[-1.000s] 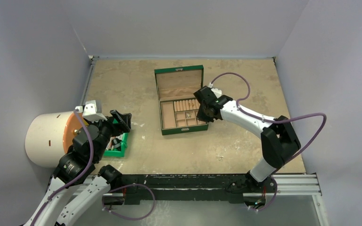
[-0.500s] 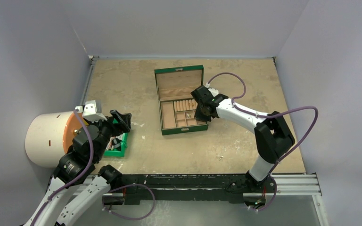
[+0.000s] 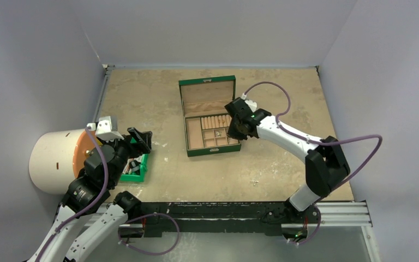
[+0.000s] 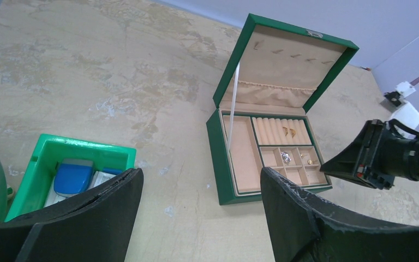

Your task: Organize the mixed jewelry

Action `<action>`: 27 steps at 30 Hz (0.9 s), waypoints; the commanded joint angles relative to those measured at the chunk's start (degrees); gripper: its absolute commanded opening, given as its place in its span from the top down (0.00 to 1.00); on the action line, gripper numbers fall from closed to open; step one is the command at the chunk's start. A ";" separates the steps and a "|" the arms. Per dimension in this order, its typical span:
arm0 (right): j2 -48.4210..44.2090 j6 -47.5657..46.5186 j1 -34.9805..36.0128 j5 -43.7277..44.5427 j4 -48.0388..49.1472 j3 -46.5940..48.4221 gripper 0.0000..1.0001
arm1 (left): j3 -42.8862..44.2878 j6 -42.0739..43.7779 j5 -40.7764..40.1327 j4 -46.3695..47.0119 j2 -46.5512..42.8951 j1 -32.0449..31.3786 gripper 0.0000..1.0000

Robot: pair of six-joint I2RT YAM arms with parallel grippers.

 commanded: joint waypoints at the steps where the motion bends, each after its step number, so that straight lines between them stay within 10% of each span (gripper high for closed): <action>1: -6.02 0.07 0.35 1.31 -3.05 -1.74 0.81 | 0.28 -0.42 -0.74 1.45 0.16 0.39 0.22; 27: -31.41 8.83 0.33 -3.89 -9.03 -32.13 0.78 | 0.23 -0.22 0.40 1.75 0.90 0.48 0.22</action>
